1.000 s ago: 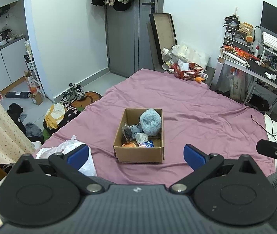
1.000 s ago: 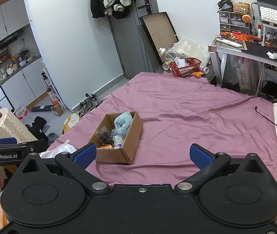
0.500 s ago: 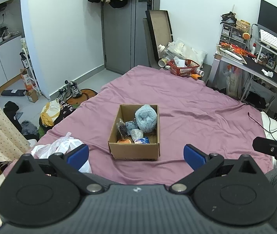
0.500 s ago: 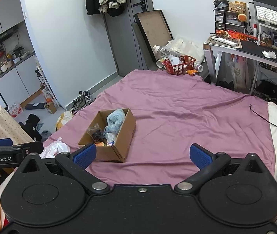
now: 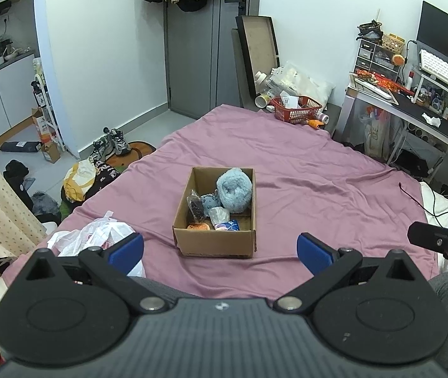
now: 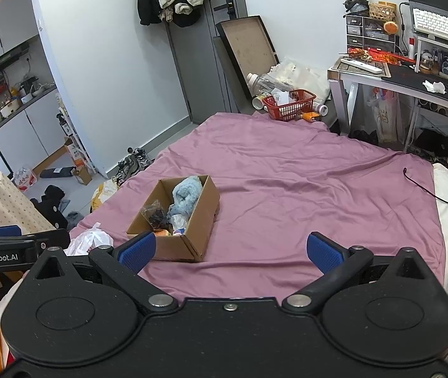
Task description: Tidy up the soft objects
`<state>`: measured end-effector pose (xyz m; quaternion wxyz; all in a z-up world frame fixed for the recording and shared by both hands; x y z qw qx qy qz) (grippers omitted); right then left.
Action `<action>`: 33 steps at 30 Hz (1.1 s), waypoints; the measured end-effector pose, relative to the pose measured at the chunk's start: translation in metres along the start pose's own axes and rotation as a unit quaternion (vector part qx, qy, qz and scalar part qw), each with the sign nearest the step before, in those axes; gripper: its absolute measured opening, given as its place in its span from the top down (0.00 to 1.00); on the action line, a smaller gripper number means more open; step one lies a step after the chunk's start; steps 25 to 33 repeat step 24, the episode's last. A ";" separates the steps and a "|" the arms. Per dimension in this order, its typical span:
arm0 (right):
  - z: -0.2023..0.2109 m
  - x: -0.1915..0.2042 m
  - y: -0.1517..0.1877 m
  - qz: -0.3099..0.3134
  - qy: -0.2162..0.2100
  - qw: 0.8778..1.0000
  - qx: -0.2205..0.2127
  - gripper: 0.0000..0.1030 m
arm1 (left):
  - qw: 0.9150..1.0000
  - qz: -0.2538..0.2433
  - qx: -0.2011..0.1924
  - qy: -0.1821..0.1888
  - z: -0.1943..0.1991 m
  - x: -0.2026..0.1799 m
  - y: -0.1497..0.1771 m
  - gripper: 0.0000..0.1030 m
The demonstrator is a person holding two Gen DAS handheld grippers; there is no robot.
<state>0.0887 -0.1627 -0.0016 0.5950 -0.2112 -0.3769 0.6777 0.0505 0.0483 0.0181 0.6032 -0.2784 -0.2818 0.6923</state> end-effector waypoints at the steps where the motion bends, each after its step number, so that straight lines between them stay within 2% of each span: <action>1: -0.001 0.000 0.000 0.000 0.000 1.000 0.000 0.00 | 1.000 0.000 0.000 0.000 0.000 0.000 0.000 0.01; 33: -0.002 -0.001 0.000 -0.004 0.004 1.000 0.002 0.00 | 1.000 0.004 -0.006 0.020 0.003 -0.010 0.003 0.00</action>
Point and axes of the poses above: each gripper's, at about its wrist camera, not at the fingertips, and z roughly against the way its jaws point, x to its left, y to its underside, the point moved 7 cm from there along -z, roughly the way its jaws point, and after that the axes turned 2 degrees about z, right-handed, at the moved point
